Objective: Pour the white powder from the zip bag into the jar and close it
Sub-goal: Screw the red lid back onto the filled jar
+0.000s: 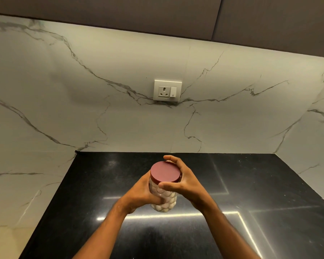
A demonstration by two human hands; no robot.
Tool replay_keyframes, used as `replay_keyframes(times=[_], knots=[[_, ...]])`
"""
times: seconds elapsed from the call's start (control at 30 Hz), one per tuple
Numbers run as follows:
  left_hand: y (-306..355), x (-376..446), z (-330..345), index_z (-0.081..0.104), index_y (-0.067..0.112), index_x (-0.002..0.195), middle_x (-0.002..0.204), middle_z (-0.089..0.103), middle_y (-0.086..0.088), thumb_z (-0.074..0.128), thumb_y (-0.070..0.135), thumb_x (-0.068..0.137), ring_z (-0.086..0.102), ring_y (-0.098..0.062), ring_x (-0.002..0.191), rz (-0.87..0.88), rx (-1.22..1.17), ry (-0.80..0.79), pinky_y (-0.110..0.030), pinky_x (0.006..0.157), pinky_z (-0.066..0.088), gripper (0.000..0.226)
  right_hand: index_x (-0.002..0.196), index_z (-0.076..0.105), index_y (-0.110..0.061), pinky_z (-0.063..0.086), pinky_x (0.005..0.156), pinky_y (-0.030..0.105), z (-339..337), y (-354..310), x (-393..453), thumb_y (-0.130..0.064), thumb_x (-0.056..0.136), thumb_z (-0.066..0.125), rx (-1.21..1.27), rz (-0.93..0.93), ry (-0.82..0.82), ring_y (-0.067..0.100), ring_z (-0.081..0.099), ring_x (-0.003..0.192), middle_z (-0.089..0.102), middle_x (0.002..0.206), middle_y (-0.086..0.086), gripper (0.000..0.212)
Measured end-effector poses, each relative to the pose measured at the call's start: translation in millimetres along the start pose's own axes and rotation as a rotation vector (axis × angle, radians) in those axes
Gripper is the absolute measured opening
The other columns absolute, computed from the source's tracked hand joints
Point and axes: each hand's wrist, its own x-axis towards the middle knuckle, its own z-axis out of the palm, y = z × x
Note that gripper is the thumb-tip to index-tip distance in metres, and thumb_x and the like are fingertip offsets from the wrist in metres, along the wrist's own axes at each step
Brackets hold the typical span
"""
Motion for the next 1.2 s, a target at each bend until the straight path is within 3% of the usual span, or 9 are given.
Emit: replay_keyframes(times=[0.2,0.53,0.73,0.97,1.2], knots=[[6.6,-3.8,-9.9,0.039,0.027,0.138,0.124,0.065,0.012,0.082,0.006,0.064,0.060,-0.014,0.123,-0.039,0.025,-0.162,-0.026,0.093,0.054,0.088,0.145,0.033,-0.044,0.049,0.104,0.032,-11.8,2.5,-4.2,-0.027,0.071,0.086,0.026,-0.003,-0.162,0.008,0.051,0.128,0.051,0.139,-0.016,0.093],[6.4,-0.4,-5.4,0.039,0.028,0.139,0.129,0.061,0.003,0.082,0.003,0.066,0.060,-0.015,0.123,-0.012,0.029,-0.065,-0.032,0.101,0.053,0.089,0.140,0.038,-0.046,0.052,0.094,0.022,-0.5,-0.5,-1.0,-0.034,0.069,0.087,-0.026,-0.039,-0.024,0.000,0.054,0.119,0.055,0.125,-0.026,0.087],[9.6,-2.9,-12.7,0.040,0.025,0.141,0.129,0.063,0.001,0.081,0.003,0.066,0.059,-0.022,0.126,-0.062,-0.003,-0.204,-0.034,0.097,0.054,0.088,0.144,0.033,-0.049,0.051,0.102,0.035,-13.2,-3.7,-3.7,-0.030,0.068,0.087,0.047,-0.009,-0.161,0.014,0.055,0.125,0.057,0.134,-0.012,0.095],[13.7,-4.4,-6.2,0.041,0.031,0.137,0.122,0.066,0.012,0.084,0.010,0.064,0.061,-0.015,0.121,-0.041,0.003,-0.118,-0.027,0.093,0.054,0.086,0.142,0.036,-0.047,0.052,0.100,0.031,-3.8,-5.8,-5.1,-0.035,0.066,0.087,-0.006,-0.016,-0.032,0.007,0.056,0.120,0.054,0.132,-0.013,0.091],[19.2,-6.1,-10.8,0.041,0.023,0.140,0.131,0.062,-0.004,0.084,0.010,0.063,0.058,-0.025,0.127,-0.058,-0.018,-0.215,-0.038,0.102,0.052,0.090,0.142,0.043,-0.034,0.050,0.104,0.040,-15.3,-6.7,-7.4,-0.037,0.063,0.088,0.099,0.059,-0.181,0.019,0.055,0.128,0.057,0.136,-0.005,0.092]])
